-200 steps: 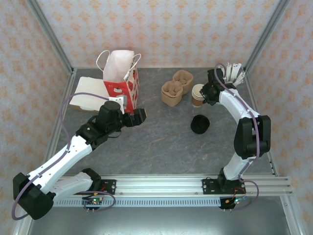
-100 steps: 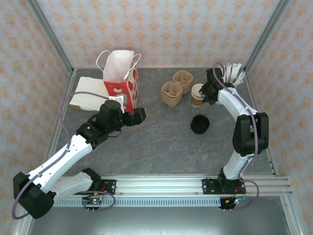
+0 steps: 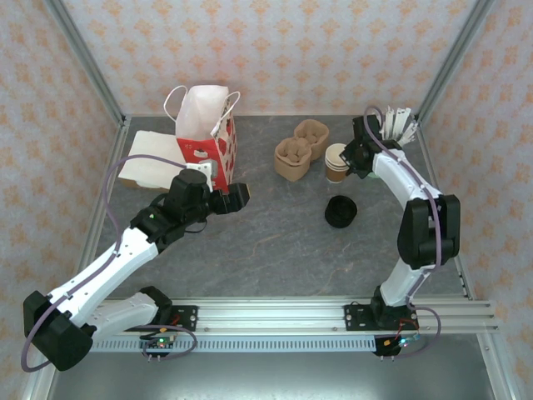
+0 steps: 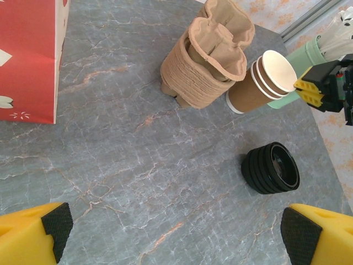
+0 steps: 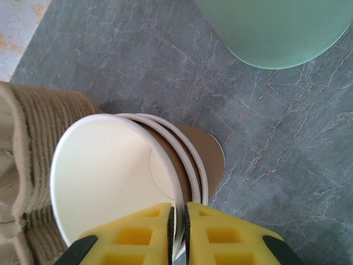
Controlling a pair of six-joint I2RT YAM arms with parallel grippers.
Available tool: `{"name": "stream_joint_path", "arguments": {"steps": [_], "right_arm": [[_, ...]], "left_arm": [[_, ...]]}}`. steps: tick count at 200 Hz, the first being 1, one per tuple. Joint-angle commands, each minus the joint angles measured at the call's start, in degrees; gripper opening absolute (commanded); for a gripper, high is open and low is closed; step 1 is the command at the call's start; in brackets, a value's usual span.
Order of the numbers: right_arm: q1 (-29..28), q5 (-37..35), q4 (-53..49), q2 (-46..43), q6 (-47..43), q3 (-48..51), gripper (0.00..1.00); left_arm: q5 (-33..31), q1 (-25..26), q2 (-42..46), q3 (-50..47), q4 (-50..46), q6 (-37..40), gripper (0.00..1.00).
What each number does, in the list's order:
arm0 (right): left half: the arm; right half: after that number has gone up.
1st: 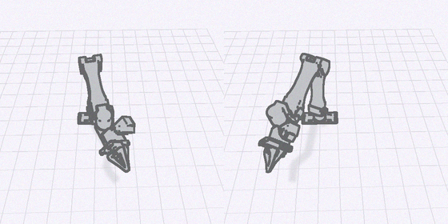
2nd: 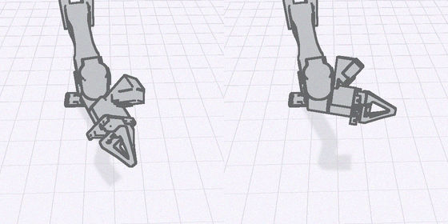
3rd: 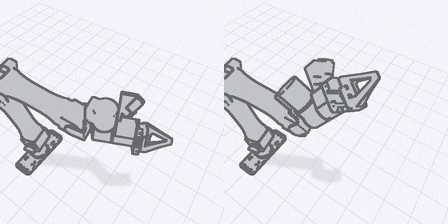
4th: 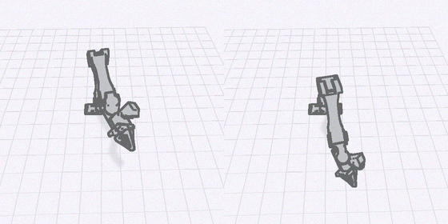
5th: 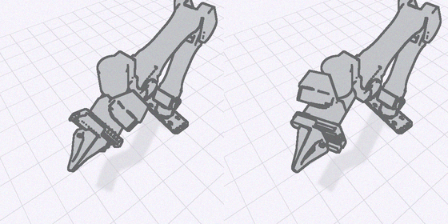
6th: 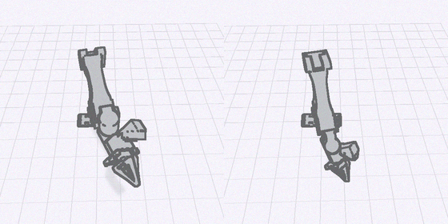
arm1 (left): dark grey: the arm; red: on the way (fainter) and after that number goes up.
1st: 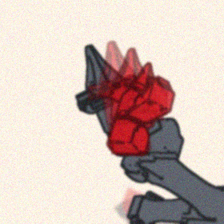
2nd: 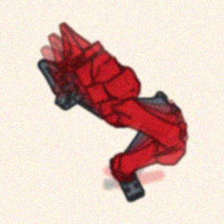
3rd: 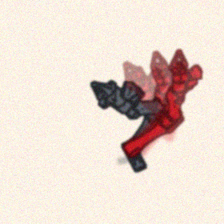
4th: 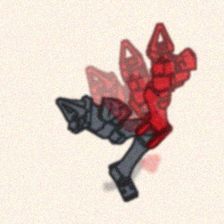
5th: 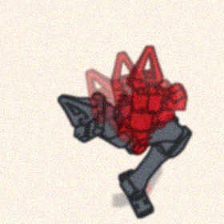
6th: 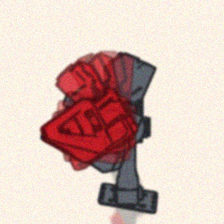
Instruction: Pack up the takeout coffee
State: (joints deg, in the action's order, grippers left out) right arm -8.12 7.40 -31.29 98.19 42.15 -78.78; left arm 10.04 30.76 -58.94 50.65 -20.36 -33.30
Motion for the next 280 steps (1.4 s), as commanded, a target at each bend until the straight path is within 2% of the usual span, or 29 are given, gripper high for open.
{"name": "stream_joint_path", "arguments": {"steps": [1,39,76,125,168,224,280], "right_arm": [[-0.3,-2.0,-1.3,-3.9,-1.0,-0.8,0.15],[-0.3,-2.2,-1.0,-5.4,-1.2,0.1,0.12],[-0.3,-1.4,-1.2,-3.5,-1.3,0.4,0.21],[-0.3,-2.5,-2.1,-0.7,-0.9,-0.3,0.24],[-0.3,-1.4,-2.5,1.8,-1.4,-1.7,0.24],[-0.3,-1.7,-2.6,2.4,-1.6,-2.0,0.16],[-0.3,-1.9,-4.2,1.7,-2.7,-3.3,0.19]], "left_arm": [[-1.2,0.4,0.3,1.9,-1.2,0.8,1.0],[-1.1,0.4,0.7,2.0,-1.3,0.4,1.0],[-1.2,0.4,0.9,2.1,-1.4,0.0,1.0],[-1.8,0.4,1.3,2.1,-2.1,0.0,1.0],[-1.8,0.4,0.9,2.2,-2.1,0.1,1.0],[-1.8,0.4,0.2,2.4,-2.1,0.3,1.0],[-1.6,0.4,-0.3,2.8,-2.3,0.3,1.0]]}}
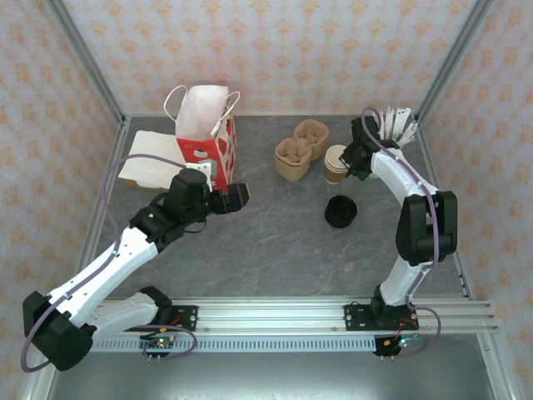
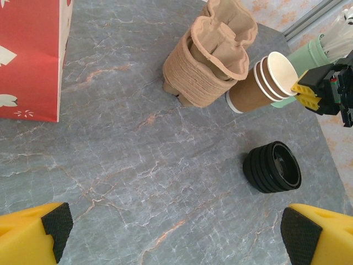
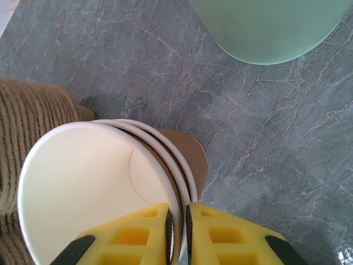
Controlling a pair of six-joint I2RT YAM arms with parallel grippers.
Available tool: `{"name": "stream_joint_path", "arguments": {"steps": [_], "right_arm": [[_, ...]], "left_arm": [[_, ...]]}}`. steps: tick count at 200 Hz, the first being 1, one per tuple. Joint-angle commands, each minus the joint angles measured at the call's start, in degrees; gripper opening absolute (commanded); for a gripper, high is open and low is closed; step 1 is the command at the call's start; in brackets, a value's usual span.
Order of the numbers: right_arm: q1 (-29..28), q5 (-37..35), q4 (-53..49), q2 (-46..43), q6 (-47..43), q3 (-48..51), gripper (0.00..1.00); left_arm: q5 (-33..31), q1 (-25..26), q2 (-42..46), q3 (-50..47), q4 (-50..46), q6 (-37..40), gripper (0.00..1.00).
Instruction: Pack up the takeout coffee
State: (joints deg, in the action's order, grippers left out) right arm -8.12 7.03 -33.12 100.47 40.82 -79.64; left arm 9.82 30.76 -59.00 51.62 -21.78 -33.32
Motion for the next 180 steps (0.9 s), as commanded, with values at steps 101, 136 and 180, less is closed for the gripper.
{"name": "stream_joint_path", "arguments": {"steps": [101,136,180], "right_arm": [[-0.3,-0.2,-2.7,0.9,-1.7,-2.9,0.19],[-0.3,0.0,-2.7,0.8,-1.6,-2.9,0.14],[-0.3,-0.8,-3.3,-1.1,-2.0,-2.8,0.12]], "left_arm": [[-1.5,0.4,-0.1,1.9,-1.2,0.4,1.0],[-1.6,0.4,-0.1,2.0,-1.2,0.4,1.0],[-1.6,0.4,-0.1,2.2,-1.3,0.3,1.0]]}}
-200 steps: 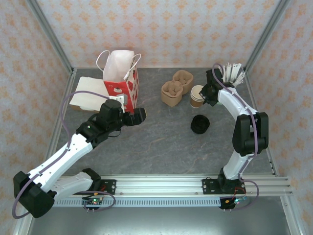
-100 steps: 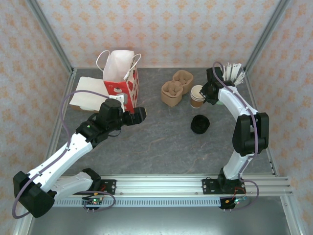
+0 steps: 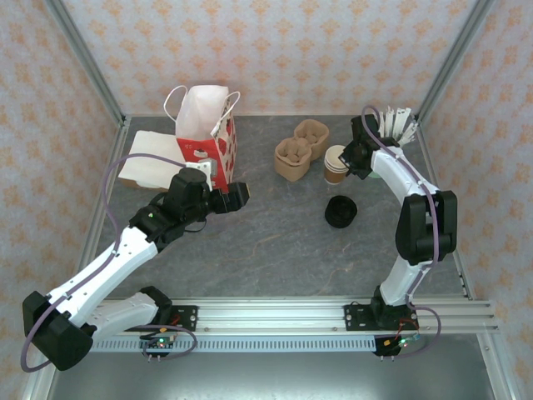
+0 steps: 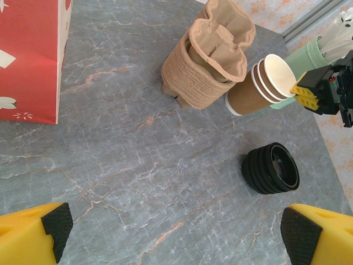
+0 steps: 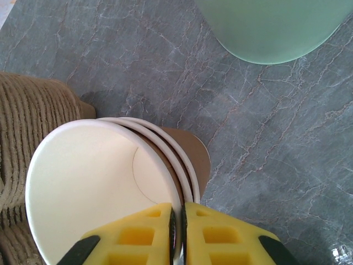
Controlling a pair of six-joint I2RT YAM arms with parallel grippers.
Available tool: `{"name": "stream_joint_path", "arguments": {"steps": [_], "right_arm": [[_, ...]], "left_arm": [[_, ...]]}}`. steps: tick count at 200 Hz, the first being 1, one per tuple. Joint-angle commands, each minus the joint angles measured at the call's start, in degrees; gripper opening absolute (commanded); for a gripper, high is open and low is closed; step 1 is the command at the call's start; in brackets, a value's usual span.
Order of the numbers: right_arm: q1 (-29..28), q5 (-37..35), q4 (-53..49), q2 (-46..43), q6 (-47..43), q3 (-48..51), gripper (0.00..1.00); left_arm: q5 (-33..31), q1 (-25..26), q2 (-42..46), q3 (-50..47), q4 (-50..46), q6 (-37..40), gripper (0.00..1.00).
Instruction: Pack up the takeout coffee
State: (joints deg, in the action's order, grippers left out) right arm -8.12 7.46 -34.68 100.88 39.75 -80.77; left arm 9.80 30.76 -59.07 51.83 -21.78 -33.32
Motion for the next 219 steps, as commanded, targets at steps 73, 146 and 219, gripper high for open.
{"name": "stream_joint_path", "arguments": {"steps": [73,146,219], "right_arm": [[-0.3,-0.9,-2.0,-4.8,-1.6,-1.5,0.08],[-0.3,1.0,-0.7,-9.5,-1.5,-0.6,0.07],[-0.4,7.7,-6.6,-21.2,-5.0,2.9,0.07]], "left_arm": [[-1.5,0.4,0.2,2.2,-1.5,0.2,1.0],[-2.4,0.4,0.1,2.6,-1.0,-1.0,1.0],[-4.6,0.4,-0.4,3.5,0.0,-4.2,1.0]]}}
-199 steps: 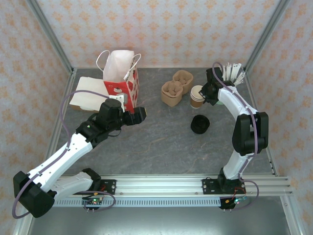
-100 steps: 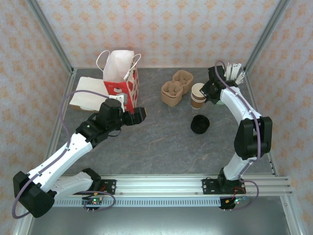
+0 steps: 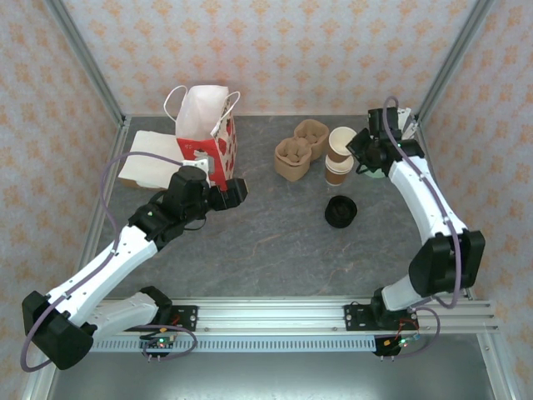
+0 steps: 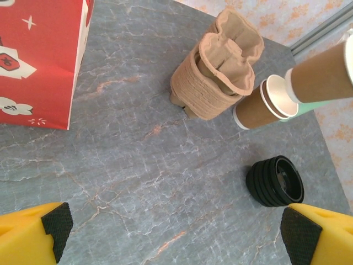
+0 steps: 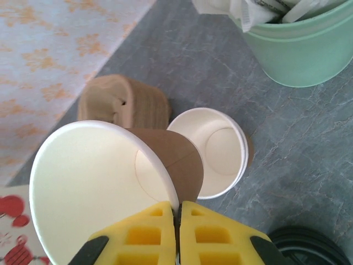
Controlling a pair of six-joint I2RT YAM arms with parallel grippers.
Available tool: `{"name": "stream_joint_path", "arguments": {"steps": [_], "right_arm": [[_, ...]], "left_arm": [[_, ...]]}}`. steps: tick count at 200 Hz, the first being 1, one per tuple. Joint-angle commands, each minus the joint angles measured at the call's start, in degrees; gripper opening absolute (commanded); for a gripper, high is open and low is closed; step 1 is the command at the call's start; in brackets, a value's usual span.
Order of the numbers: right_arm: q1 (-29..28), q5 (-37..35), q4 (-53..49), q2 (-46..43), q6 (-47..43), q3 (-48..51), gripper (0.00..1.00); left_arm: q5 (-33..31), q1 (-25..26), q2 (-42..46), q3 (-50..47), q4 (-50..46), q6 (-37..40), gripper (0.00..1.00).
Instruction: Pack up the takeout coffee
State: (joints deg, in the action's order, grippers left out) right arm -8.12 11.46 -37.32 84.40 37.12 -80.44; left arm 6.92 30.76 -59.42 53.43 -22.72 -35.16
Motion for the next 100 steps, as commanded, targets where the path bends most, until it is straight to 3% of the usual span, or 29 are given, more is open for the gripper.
{"name": "stream_joint_path", "arguments": {"steps": [1,47,100], "right_arm": [[-0.4,3.9,-4.0,-5.0,-2.4,2.7,0.07],[-3.0,10.8,-4.8,-14.4,-3.2,11.9,0.07],[-13.6,8.1,-4.2,-16.3,-4.4,19.5,0.07]], "left_arm": [[-1.7,0.4,-0.1,1.9,1.0,-2.4,1.0],[1.1,0.4,-1.2,1.4,3.5,-6.1,1.0],[3.9,0.7,-2.5,-0.6,7.0,-11.0,0.98]]}}
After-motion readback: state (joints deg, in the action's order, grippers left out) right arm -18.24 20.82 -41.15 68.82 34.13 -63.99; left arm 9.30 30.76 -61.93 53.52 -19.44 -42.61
